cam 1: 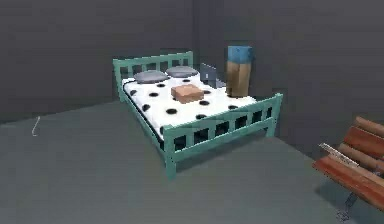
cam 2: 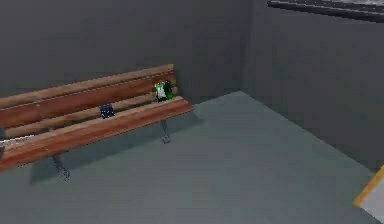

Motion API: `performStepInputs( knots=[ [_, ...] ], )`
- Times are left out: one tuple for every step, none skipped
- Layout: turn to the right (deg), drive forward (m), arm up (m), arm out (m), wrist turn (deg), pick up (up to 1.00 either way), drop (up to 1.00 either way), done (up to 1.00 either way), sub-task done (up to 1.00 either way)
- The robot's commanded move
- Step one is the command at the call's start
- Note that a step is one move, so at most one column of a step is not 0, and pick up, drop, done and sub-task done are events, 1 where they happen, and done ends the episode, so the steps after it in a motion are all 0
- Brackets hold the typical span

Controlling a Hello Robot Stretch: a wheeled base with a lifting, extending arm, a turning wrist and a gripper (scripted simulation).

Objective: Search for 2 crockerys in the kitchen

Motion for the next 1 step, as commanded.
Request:
performStepInputs(
  knots=[
    [-45.0, 0.00, 0.00, 0.00, 0.0, 0.00, 0.00, 0.00, 0.00]
  ],
)
